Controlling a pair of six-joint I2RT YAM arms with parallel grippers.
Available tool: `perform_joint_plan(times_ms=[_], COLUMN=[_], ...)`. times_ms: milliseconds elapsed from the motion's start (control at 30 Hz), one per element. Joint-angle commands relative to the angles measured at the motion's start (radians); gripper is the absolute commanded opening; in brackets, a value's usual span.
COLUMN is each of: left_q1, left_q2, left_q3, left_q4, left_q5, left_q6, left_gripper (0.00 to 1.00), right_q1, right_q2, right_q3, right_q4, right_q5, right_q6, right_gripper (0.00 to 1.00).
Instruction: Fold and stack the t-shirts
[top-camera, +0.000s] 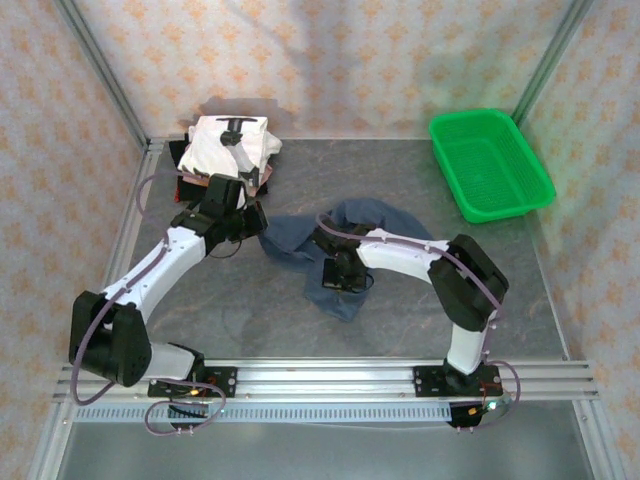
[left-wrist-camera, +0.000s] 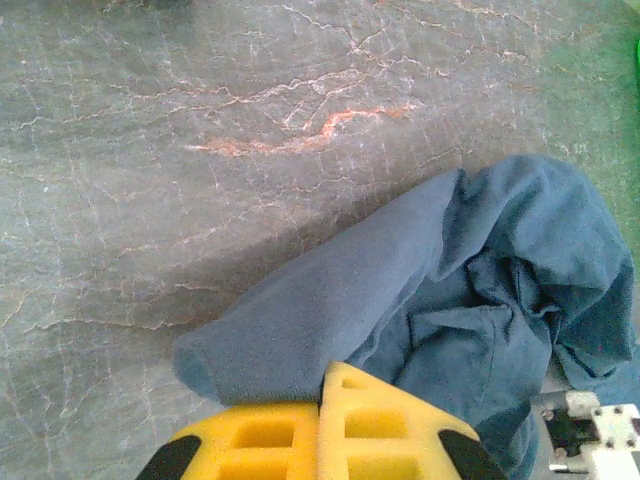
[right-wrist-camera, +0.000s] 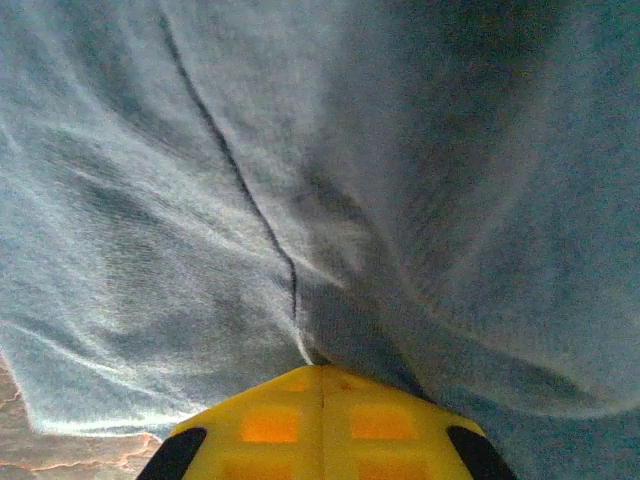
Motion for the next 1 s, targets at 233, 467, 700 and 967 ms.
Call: perform_joint_plan(times_ms=[233, 467, 700, 967], left_q1=[0.048, 0.12, 0.198, 0.227], left_q2=[-0.076, -0.098, -0.111, -0.12], left_q3=[0.106, 0.186, 0.307, 0.36], left_q4=[-0.108, -0.158, -0.214, -0.205], left_q5=[0.02, 0.043, 0.075, 0.132], left_q6=[0.009, 0.016, 0.031, 0.043], left_gripper=[0.0, 0.0, 0.0, 0.0], right_q1=[-0.029, -0.125, -0.232, -0.348], right_q2=[-0.285, -0.419, -0.455, -0.438], right_q3=[0.128, 0.215, 0.363, 0.389], right_q4=[-0.165, -0.247, -0.335, -0.419], right_q5=[0.095, 0.055, 0.019, -0.096], right_q6=[-0.011, -0.063, -0.154, -0.258], right_gripper=[0.0, 0.0, 0.0, 0.0])
